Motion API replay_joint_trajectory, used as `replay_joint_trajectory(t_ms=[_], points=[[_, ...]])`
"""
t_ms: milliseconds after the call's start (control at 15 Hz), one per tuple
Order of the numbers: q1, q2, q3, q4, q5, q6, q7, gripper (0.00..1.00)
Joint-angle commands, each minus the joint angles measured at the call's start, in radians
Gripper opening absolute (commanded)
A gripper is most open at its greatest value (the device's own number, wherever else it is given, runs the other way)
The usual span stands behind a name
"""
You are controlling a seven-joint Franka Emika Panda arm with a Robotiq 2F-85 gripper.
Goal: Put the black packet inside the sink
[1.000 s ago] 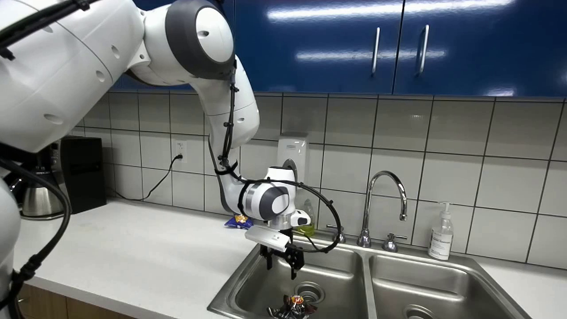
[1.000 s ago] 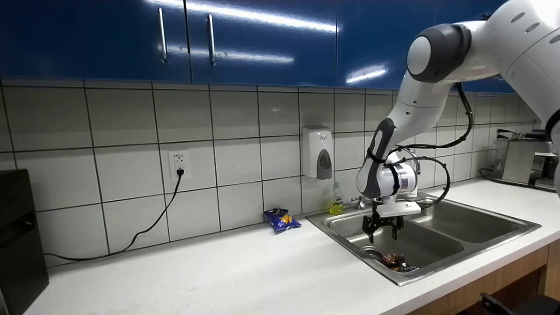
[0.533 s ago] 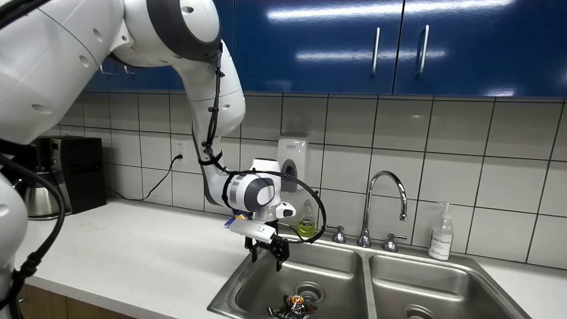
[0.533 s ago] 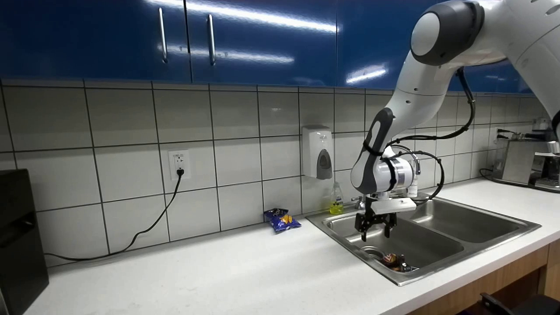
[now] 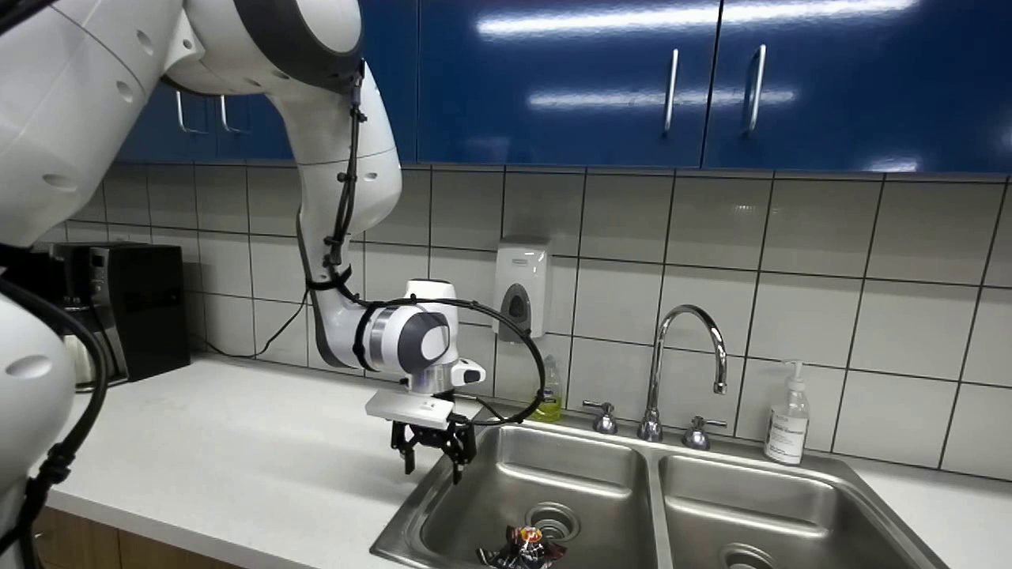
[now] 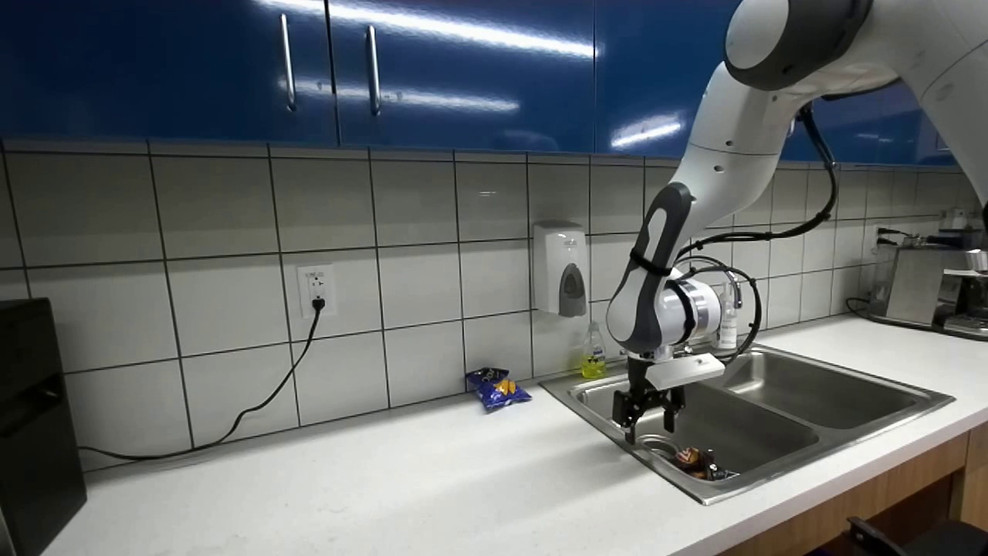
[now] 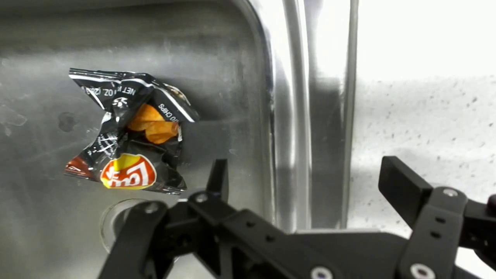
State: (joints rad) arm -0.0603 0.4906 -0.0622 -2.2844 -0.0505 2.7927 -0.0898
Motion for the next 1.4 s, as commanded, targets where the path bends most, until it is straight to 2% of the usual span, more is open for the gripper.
replay_joint_trajectory(t_ms=[0,467,867,1333], points=[[0.026,-0.057,0.008,-0.068,-0.036,0.009,-0.011,1.0],[0.039,-0.079,0.054,-0.122,-0.012,0.013,-0.008,1.0],[0.059,-0.079,0.087,-0.172,0.006,0.072,0.025,1.0],[0.141,-0.108,0.078,-0.249,0.003,0.182,0.113,1.0]])
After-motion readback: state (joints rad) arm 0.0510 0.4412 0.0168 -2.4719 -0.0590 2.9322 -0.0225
